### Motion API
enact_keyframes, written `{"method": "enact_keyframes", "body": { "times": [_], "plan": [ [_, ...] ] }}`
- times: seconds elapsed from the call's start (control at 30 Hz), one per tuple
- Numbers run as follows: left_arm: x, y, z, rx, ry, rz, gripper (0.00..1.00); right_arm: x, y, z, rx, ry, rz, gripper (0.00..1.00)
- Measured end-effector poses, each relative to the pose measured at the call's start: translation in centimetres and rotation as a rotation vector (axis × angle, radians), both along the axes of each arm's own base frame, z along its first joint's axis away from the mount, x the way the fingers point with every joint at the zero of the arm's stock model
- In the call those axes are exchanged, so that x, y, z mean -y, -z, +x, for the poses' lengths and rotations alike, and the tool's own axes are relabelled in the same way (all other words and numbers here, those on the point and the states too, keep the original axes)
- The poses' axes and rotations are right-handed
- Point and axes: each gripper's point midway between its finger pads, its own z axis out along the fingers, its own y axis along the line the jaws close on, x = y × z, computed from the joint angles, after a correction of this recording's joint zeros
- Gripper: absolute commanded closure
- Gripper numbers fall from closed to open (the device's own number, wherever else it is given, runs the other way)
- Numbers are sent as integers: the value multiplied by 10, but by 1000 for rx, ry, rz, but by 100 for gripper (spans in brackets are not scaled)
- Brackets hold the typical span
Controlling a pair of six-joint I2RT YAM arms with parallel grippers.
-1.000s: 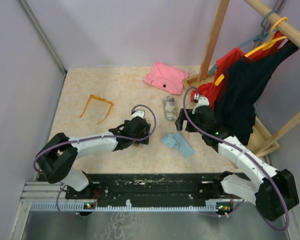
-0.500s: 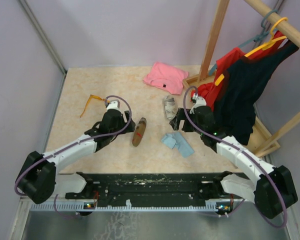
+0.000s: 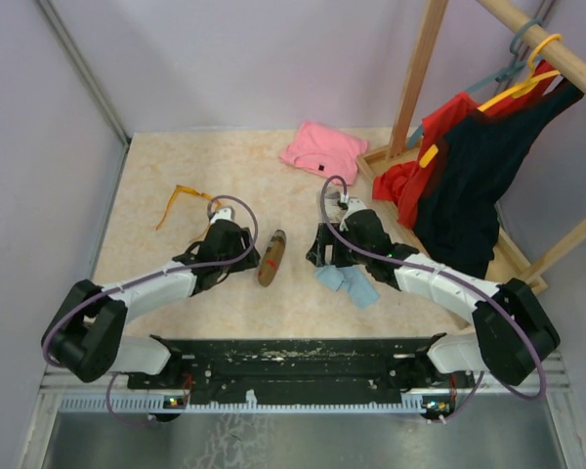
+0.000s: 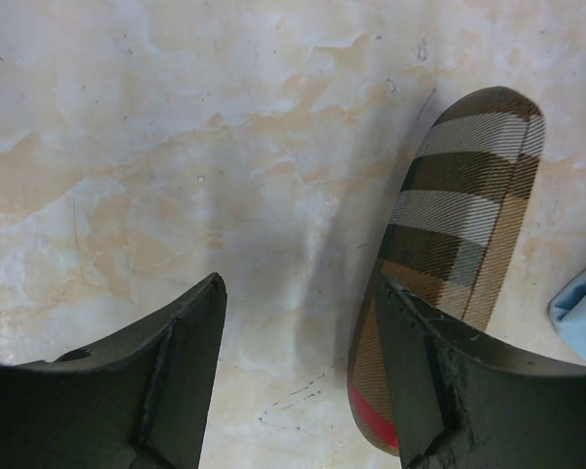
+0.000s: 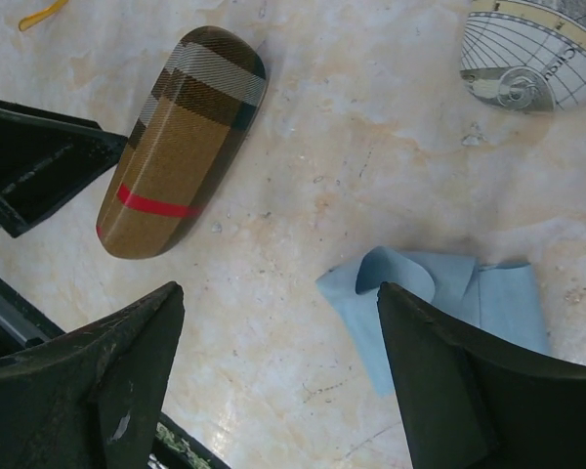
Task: Organize the sunglasses
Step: Adjust the sunglasses case at the center of the board.
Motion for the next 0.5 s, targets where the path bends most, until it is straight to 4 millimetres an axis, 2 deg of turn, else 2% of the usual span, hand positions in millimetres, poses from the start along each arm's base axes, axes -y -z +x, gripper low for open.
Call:
{"method": "enact_keyframes", "body": {
  "times": [0.23,0.5],
  "plan": [
    [6,24,-5,-77,44,23,34,-8,4,2,-19,2,11,21],
    [23,12,2,-56,98,-23,34,-8,4,3,-19,15,11,21]
  ]
}}
